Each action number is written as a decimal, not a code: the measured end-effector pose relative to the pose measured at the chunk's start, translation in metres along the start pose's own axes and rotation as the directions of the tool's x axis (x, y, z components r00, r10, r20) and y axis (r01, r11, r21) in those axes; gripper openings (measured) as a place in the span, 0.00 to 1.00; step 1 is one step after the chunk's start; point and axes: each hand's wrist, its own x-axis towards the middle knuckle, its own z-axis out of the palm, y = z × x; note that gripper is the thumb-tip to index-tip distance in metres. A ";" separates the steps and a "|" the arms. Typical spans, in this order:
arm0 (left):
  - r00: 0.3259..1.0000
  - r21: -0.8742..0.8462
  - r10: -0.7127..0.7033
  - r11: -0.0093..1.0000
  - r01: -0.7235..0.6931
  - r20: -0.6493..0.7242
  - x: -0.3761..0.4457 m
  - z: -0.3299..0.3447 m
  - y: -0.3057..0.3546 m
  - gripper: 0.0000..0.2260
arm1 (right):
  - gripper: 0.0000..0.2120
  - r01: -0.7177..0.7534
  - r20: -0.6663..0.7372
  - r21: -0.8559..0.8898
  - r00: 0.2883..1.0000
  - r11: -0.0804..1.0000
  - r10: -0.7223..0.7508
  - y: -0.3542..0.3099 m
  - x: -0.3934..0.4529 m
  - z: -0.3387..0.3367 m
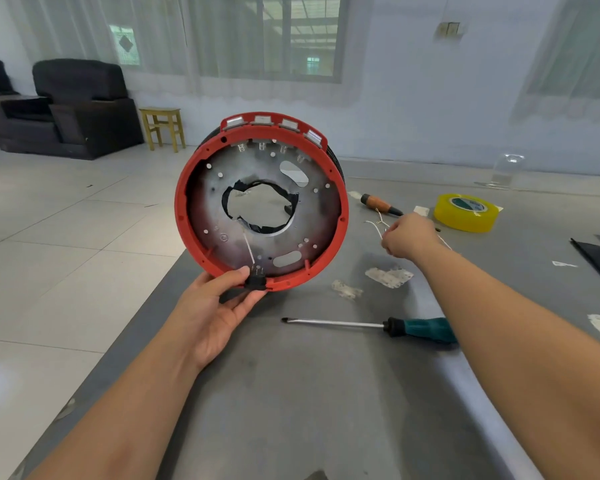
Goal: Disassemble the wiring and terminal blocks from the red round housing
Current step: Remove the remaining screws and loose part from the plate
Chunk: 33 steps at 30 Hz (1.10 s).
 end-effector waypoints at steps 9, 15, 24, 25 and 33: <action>0.999 -0.060 0.028 0.998 -0.028 0.015 0.004 0.000 0.001 0.24 | 0.13 -0.074 -0.007 0.020 0.997 0.997 0.074 -0.021 0.037 0.038; 0.999 -0.096 0.034 0.995 -0.034 -0.002 0.003 0.001 0.000 0.30 | 0.14 -0.070 0.004 0.055 0.998 0.996 0.070 -0.020 0.043 0.040; 0.998 -0.148 0.064 0.987 -0.065 -0.012 0.001 0.002 0.001 0.39 | 0.10 0.009 0.074 0.441 0.996 0.897 -0.047 -0.007 -0.011 0.027; 0.998 -0.149 0.070 0.986 -0.071 -0.012 0.000 0.002 0.001 0.39 | 0.07 0.050 0.065 0.502 0.993 0.863 -0.095 -0.011 -0.027 0.028; 0.995 -0.136 0.089 0.987 -0.083 0.038 -0.024 0.010 -0.002 0.32 | 0.21 0.087 0.157 0.869 0.885 0.487 -0.438 -0.056 -0.155 0.054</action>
